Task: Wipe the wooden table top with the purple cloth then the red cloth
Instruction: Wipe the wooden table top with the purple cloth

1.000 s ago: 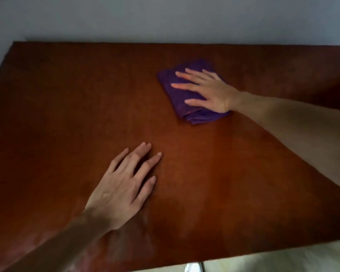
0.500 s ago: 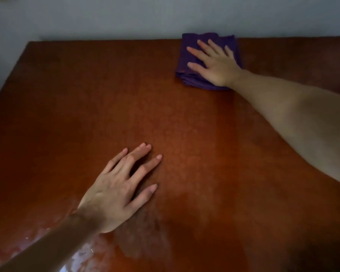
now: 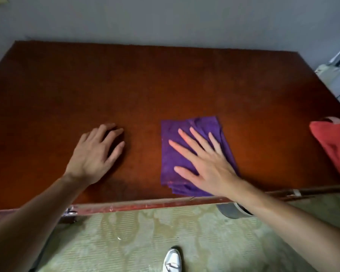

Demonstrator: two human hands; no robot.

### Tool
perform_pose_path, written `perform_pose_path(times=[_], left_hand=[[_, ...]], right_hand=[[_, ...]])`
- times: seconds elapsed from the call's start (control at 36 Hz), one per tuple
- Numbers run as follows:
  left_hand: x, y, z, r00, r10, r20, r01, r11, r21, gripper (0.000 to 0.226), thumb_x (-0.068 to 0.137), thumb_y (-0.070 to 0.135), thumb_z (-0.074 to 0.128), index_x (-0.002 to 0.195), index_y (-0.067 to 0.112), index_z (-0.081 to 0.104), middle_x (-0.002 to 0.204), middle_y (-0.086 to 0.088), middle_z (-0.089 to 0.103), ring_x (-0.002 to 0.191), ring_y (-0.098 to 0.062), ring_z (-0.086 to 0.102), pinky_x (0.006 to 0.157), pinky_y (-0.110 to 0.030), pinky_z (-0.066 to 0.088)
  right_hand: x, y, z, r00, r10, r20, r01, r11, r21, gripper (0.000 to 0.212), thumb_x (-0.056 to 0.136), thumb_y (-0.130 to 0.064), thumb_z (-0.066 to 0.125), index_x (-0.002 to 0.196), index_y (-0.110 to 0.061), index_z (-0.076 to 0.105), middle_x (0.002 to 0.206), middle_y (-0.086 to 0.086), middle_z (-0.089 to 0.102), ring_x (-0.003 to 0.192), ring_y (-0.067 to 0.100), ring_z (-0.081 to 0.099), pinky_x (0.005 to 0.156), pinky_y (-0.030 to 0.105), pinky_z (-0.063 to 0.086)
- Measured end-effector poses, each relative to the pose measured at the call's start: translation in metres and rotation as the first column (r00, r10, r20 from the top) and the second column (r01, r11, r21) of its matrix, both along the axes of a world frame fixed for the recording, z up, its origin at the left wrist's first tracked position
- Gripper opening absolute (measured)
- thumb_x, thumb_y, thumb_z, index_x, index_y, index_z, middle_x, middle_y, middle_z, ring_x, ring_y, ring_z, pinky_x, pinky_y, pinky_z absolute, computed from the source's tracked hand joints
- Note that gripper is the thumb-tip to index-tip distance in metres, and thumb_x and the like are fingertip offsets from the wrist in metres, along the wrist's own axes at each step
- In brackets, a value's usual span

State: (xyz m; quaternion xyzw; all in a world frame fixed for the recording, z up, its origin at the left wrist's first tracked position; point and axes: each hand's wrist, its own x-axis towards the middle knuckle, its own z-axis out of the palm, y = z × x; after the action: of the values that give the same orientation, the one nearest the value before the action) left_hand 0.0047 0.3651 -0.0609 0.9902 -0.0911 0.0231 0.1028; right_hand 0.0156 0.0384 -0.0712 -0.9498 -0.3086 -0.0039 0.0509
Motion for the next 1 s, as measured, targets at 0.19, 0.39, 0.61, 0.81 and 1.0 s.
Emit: perform_pose_path(times=[0.19, 0.39, 0.61, 0.81, 1.0], left_hand=[[0.006, -0.070, -0.004, 0.995, 0.014, 0.103, -0.001, 0.993, -0.119, 0.045, 0.101, 0.039, 0.037, 0.134, 0.016, 0.056, 0.133, -0.005, 0.054, 0.115, -0.026, 0.053, 0.097, -0.040, 0.036], [0.033, -0.129, -0.009, 0.989, 0.090, 0.120, -0.077, 0.991, -0.110, 0.044, 0.101, 0.038, 0.041, 0.132, 0.010, 0.055, 0.130, -0.009, 0.058, 0.114, -0.030, 0.057, 0.100, -0.041, 0.040], [0.067, -0.178, -0.011, 0.964, -0.264, -0.016, 0.264, 0.964, -0.037, 0.051, 0.105, 0.049, 0.031, 0.151, 0.028, 0.043, 0.157, -0.008, 0.040, 0.149, -0.019, 0.032, 0.122, -0.041, 0.023], [0.071, -0.177, -0.013, 0.960, -0.274, -0.052, 0.273, 0.961, -0.036, 0.052, 0.106, 0.049, 0.030, 0.155, 0.033, 0.034, 0.163, -0.005, 0.032, 0.154, -0.014, 0.017, 0.122, -0.039, 0.017], [0.070, -0.176, -0.013, 0.965, -0.253, -0.070, 0.248, 0.966, -0.076, 0.052, 0.105, 0.056, 0.029, 0.156, 0.042, 0.026, 0.165, 0.004, 0.023, 0.154, -0.007, 0.010, 0.125, -0.030, 0.005]], right_hand=[[0.028, -0.035, 0.008, 0.949, 0.311, -0.054, -0.314, 0.948, -0.047, 0.067, 0.099, -0.071, 0.036, 0.159, -0.047, 0.023, 0.173, -0.011, 0.003, 0.159, 0.015, -0.002, 0.126, 0.056, 0.008], [0.177, -0.062, 0.008, 0.928, 0.371, -0.033, -0.373, 0.924, -0.091, 0.065, 0.099, -0.070, 0.033, 0.159, -0.047, 0.024, 0.172, -0.011, 0.007, 0.159, 0.014, 0.003, 0.127, 0.053, 0.011], [0.346, -0.061, 0.011, 0.984, 0.149, -0.093, -0.155, 0.986, -0.055, 0.066, 0.094, -0.077, 0.020, 0.156, -0.056, 0.018, 0.171, -0.017, 0.008, 0.158, 0.011, 0.003, 0.125, 0.049, 0.006], [0.409, -0.052, 0.013, 0.991, -0.097, -0.094, 0.099, 0.995, 0.022, 0.059, 0.100, -0.073, 0.026, 0.156, -0.056, 0.020, 0.172, -0.014, 0.009, 0.158, 0.012, 0.003, 0.126, 0.050, 0.002], [0.401, -0.053, 0.010, 0.983, -0.163, -0.087, 0.164, 0.987, 0.004, 0.064, 0.100, -0.074, 0.020, 0.159, -0.052, 0.013, 0.173, -0.009, 0.003, 0.159, 0.016, -0.002, 0.126, 0.051, -0.003]])
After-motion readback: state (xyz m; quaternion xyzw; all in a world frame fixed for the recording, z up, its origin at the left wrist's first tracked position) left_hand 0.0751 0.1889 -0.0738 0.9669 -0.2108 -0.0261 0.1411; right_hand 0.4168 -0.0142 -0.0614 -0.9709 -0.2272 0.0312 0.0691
